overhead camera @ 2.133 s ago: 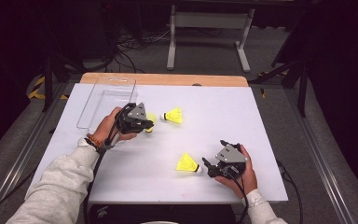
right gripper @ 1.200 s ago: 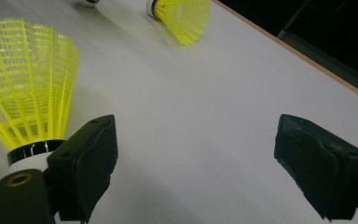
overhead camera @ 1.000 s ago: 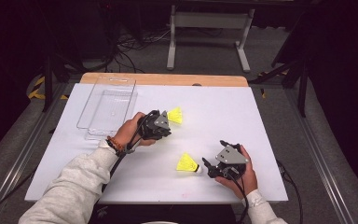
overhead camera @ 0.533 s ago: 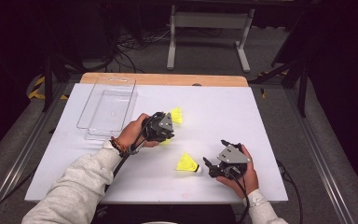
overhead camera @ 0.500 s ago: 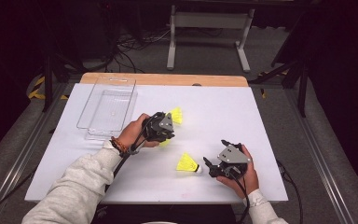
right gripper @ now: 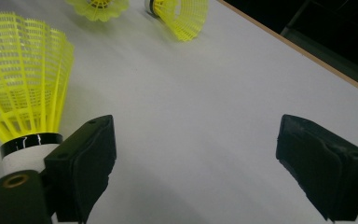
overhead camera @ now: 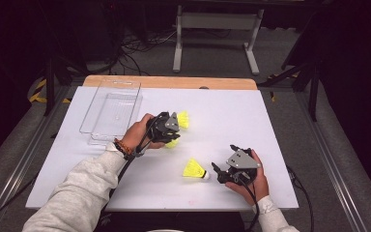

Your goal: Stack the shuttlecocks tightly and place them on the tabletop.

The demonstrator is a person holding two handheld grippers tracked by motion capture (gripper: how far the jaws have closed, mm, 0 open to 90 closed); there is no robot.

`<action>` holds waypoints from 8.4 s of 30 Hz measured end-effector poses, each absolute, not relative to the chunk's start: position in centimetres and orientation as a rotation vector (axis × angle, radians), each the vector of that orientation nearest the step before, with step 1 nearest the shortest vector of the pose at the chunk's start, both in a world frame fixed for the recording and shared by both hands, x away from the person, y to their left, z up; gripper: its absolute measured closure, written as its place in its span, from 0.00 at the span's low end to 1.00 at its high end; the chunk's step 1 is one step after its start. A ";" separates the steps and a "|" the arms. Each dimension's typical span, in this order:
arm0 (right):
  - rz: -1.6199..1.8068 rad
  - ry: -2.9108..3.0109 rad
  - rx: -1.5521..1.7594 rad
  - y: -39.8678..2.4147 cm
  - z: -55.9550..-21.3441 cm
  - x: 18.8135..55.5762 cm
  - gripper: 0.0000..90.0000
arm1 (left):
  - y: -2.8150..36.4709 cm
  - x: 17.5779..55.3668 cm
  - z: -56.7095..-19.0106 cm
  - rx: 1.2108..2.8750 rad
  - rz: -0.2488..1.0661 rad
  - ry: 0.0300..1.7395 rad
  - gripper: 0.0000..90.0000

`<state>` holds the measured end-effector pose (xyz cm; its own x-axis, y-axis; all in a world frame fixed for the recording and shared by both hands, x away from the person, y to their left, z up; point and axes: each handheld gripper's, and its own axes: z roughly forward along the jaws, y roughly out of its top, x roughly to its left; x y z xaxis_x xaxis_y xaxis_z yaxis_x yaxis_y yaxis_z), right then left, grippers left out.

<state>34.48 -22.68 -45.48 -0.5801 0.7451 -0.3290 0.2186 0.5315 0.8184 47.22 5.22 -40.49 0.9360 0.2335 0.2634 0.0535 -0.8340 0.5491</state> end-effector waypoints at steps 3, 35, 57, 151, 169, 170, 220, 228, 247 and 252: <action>0.980 2.090 0.783 -22.7 -45.5 34.5 0.15 | 5.4 47.7 -40.4 2.528 0.433 0.222 0.84; 0.971 2.105 0.780 -22.7 -45.6 34.5 0.15 | 4.3 48.0 -39.2 2.529 0.417 0.228 0.83; 1.000 2.034 0.803 -23.2 -45.1 34.4 0.15 | 9.0 45.0 -36.5 2.296 0.549 0.185 0.75; 0.985 2.004 0.809 -23.2 -45.1 34.4 0.15 | 27.2 35.4 -43.9 1.889 0.693 0.502 0.21; 1.030 1.968 0.850 -23.5 -44.8 35.0 0.15 | 28.5 35.2 -45.0 1.899 0.657 0.564 0.05; 1.039 1.963 0.846 -23.5 -44.8 35.0 0.15 | 28.5 35.2 -45.1 1.905 0.658 0.563 0.04; 1.151 2.162 0.823 -18.0 -37.1 46.6 0.24 | 27.9 35.0 -46.0 1.959 0.631 0.519 0.04; 1.119 2.282 0.829 -15.6 -38.0 49.2 0.28 | 27.9 34.9 -45.8 1.956 0.635 0.508 0.04; 0.908 2.508 0.802 -12.2 -42.0 52.1 0.48 | 28.3 34.4 -45.9 1.966 0.641 0.508 0.04; 0.881 2.532 0.814 -12.2 -42.6 52.6 0.62 | 28.3 34.4 -45.9 1.967 0.639 0.511 0.04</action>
